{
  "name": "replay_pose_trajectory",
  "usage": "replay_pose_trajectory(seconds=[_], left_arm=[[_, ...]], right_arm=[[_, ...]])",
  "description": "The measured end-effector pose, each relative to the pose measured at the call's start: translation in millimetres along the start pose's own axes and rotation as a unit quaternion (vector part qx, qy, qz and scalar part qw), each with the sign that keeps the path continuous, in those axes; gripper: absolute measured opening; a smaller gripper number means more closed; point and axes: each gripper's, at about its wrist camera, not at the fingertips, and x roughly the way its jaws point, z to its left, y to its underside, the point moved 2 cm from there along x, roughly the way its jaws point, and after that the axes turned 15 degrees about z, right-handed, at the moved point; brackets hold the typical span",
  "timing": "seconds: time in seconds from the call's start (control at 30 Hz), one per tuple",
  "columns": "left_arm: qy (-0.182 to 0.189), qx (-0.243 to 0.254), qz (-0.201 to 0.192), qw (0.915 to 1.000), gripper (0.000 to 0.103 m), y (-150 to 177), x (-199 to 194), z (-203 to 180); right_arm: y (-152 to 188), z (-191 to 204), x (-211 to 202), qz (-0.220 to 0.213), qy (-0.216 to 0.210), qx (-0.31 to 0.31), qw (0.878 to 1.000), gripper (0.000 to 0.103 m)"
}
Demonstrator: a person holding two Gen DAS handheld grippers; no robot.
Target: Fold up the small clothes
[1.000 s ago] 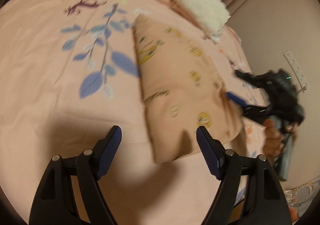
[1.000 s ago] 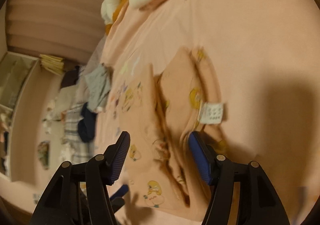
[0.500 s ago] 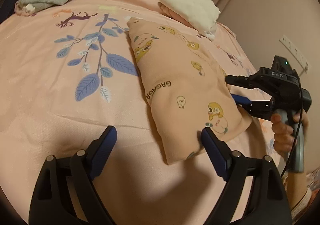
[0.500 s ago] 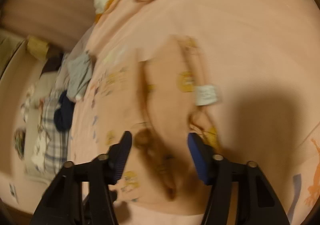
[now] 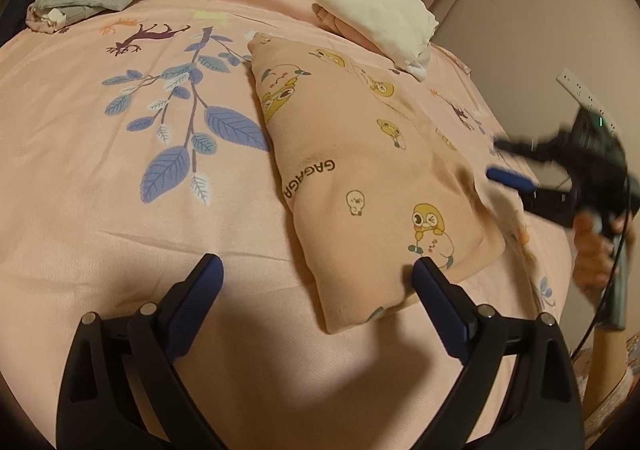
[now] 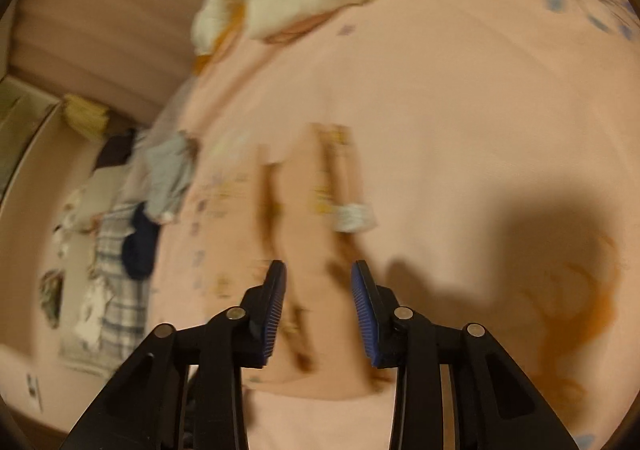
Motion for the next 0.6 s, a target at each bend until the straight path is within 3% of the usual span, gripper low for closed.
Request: replay_pose_trajectory(seconds=[0.1, 0.23, 0.37, 0.43, 0.47, 0.6], left_arm=[[0.014, -0.006, -0.001, 0.9999, 0.096, -1, -1, 4], [0.039, -0.014, -0.005, 0.9991, 0.098, 0, -3, 9], [0.051, -0.012, -0.009, 0.9986, 0.1, 0, -4, 8], [0.051, -0.011, -0.01, 0.9986, 0.1, 0, -4, 7], [0.051, -0.01, -0.01, 0.9986, 0.1, 0, -4, 7], [0.055, -0.01, -0.011, 0.9984, 0.1, 0, -5, 8]], right_arm=[[-12, 22, 18, 0.02, -0.024, -0.021, 0.999, 0.053], [-24, 26, 59, 0.07, -0.017, -0.01, 0.997, 0.053], [-23, 26, 81, 0.082, -0.06, -0.001, 0.995, 0.053], [-21, 30, 82, 0.079, -0.078, -0.008, 0.994, 0.039], [-20, 32, 80, 0.073, -0.077, -0.014, 0.994, 0.016], [-18, 39, 60, 0.04, -0.064, -0.038, 0.996, 0.012]])
